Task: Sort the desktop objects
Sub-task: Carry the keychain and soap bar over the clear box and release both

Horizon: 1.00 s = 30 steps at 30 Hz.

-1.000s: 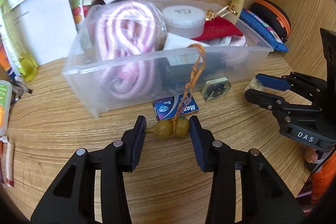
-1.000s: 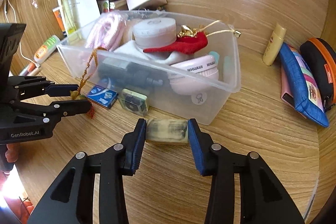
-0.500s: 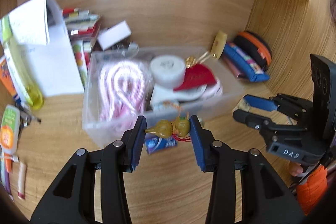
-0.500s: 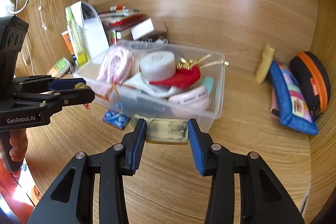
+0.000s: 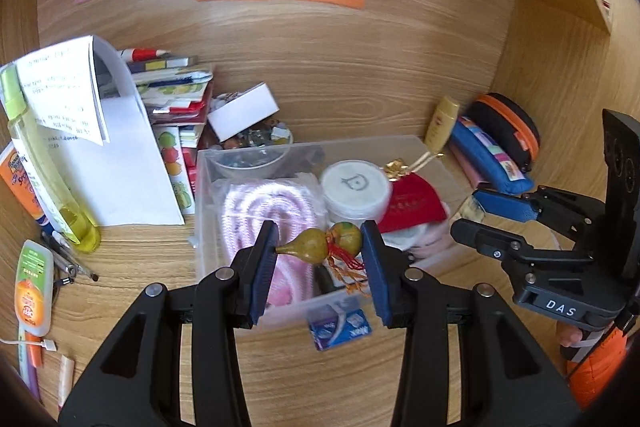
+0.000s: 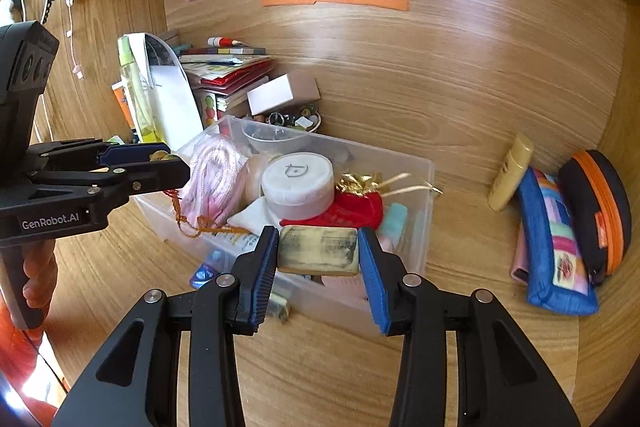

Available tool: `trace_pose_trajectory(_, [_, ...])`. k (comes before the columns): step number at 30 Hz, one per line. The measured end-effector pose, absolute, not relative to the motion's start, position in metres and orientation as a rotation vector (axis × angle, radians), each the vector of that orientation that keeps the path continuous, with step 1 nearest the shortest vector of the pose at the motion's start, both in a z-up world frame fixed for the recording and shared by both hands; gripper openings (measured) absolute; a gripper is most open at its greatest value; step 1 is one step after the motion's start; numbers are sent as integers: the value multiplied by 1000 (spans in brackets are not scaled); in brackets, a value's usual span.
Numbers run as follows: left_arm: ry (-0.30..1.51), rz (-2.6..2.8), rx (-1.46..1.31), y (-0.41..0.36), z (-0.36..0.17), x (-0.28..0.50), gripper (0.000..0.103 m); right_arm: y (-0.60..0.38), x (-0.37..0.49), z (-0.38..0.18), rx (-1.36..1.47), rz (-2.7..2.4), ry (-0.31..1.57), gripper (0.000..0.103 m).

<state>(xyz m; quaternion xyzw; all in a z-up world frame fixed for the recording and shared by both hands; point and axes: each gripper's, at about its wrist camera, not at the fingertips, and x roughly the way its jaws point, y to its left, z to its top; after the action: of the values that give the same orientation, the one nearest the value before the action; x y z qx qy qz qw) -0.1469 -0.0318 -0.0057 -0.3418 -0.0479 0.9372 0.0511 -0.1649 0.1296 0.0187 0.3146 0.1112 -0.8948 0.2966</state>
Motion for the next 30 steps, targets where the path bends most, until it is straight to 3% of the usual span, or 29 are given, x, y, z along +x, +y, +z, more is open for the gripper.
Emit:
trace_pose_trajectory(15, [-194,2831,-1159,-54,-41,-166,42,100,-186,-5,925,-2333,323,37])
trace_pose_trajectory(30, [-188,2856,-1119,-55,-36,-160,42,101,-182,1,927,-2341,314,42])
